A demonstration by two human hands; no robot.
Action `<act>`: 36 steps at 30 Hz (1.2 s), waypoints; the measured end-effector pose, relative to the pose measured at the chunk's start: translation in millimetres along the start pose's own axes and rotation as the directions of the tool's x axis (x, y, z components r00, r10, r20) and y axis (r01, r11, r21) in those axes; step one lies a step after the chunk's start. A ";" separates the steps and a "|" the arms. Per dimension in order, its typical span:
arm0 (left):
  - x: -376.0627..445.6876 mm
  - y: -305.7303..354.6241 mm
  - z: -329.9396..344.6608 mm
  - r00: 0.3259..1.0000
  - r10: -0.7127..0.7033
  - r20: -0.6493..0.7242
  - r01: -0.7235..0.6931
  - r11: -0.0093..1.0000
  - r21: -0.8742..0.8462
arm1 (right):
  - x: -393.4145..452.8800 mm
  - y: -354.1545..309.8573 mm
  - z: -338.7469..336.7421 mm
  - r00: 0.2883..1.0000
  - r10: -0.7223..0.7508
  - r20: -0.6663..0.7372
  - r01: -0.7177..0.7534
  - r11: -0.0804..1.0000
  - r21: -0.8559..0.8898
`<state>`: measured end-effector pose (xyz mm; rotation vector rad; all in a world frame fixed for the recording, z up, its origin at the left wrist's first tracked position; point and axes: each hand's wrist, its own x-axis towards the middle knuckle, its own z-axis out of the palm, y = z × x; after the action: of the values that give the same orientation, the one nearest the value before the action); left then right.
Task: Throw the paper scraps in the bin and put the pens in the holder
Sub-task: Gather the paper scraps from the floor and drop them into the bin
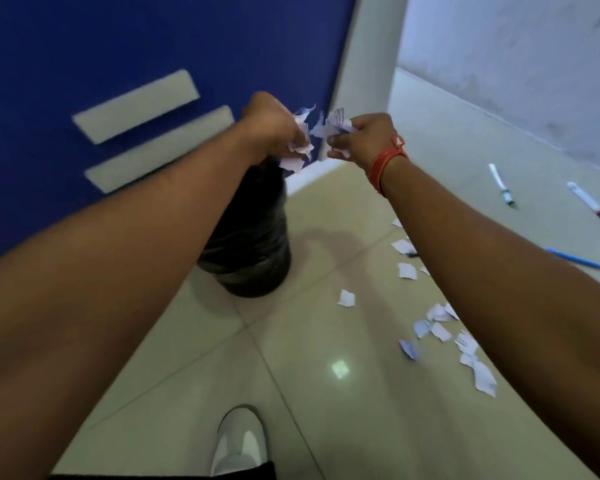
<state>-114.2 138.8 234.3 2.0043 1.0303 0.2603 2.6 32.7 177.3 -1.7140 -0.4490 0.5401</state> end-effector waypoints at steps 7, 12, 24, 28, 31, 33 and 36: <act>-28.8 -36.1 -98.9 0.975 -0.223 -0.018 0.224 0.973 0.058 | -13.9 -44.0 84.4 0.949 -0.154 0.277 0.235 0.928 -0.288; -22.7 -77.8 -90.3 0.925 -0.377 0.051 0.362 0.913 0.187 | -26.9 -30.0 116.8 0.894 -0.168 0.416 0.392 0.745 -0.540; 16.9 -34.5 -45.4 0.973 -0.202 -0.113 0.226 0.937 0.268 | -15.0 -28.3 75.2 0.923 -0.105 0.369 0.235 0.916 -0.326; 26.9 1.7 14.9 0.985 0.056 -0.166 -0.019 0.977 0.213 | 2.1 -9.0 21.1 0.964 -0.037 0.264 0.111 0.956 -0.272; 18.4 17.7 83.6 0.988 0.151 0.029 -0.154 0.968 0.198 | 9.2 21.0 -34.6 0.976 0.064 0.206 0.019 0.926 -0.377; 12.2 13.4 128.8 0.972 0.154 0.176 -0.189 0.961 0.201 | 9.6 44.6 -70.1 0.970 0.143 0.195 -0.027 0.866 -0.500; 15.1 1.1 196.0 0.929 0.131 0.346 -0.225 0.942 0.248 | 8.6 87.5 -128.9 0.956 0.261 0.135 -0.091 0.699 -0.709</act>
<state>-3.1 33.8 110.7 2.3085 0.7029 -0.1315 84.7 -83.0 112.4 -2.4649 -0.7212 0.7768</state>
